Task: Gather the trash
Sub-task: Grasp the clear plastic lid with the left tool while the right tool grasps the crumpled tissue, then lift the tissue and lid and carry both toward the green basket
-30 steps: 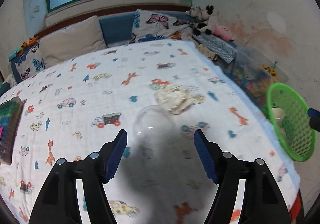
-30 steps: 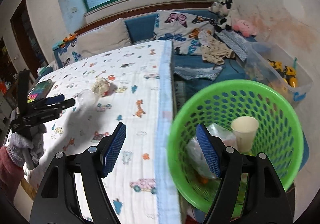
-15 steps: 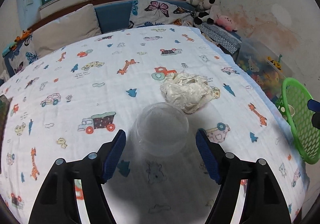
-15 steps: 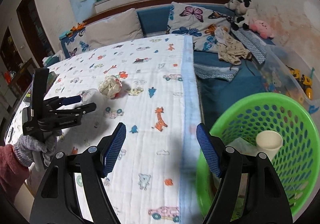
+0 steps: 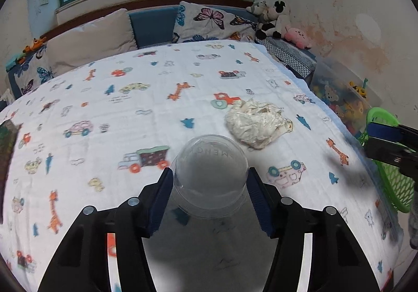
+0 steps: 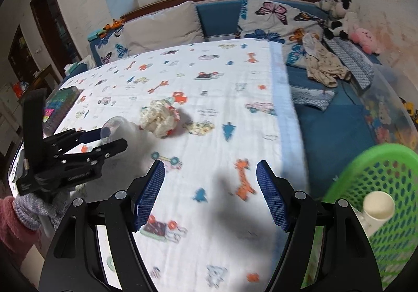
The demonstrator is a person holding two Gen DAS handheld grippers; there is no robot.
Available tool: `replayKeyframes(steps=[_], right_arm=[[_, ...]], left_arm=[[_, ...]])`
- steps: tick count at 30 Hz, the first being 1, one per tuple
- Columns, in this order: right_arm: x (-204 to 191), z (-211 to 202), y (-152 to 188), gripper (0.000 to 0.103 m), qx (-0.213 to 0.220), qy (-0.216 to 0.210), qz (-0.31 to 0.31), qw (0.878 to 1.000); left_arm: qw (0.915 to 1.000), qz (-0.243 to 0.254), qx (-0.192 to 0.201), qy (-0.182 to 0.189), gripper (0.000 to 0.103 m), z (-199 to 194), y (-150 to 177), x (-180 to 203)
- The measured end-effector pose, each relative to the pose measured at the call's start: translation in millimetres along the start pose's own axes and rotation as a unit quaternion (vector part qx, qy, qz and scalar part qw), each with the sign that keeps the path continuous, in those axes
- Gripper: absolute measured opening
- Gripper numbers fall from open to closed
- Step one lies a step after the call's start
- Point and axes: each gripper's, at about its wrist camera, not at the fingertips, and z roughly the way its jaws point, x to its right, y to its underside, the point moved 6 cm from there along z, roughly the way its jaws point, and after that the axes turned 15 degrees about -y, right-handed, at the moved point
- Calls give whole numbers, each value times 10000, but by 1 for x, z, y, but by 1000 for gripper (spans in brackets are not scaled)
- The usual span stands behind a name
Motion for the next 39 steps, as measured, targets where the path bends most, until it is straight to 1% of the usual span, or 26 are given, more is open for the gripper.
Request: replayKeyframes(steps=[11,14,21,28,30,31,32,35,39], right_arm=[[-34,58,-22,73,-242,-344,-266,9988],[-40,72,-29,73,-275,-395,-278,9985],[-40,107,-37,73,-354,-369,-133,9986],[-38,125,-41,73,-360,-378,75,9986],[-37,129,-41,70,-382,-385,113,9985],[-37,130,-41,64,-385,-341,109,9986],[-37,130,-40,61,-391,-332,110,9986],[-38,127,-40,57,-320,-322,79,9989],[-41,117,-37,56,-270,-237,-8,9994]], left_arm=[[9995,-256,-43,-169,56,-30,18,-43],[9993,-348,-54,-158,56,-36,24,-50],[9990,-424,15,-124,56,-51,35,-59],[9990,-430,55,-140,56,-59,42,-65],[9989,-443,41,-144,56,-59,43,-67],[9989,-450,35,-155,56,-60,44,-68],[9988,-460,33,-157,56,-60,45,-68],[9987,-492,23,-151,56,-61,47,-70],[9987,-489,20,-117,56,-65,49,-68]])
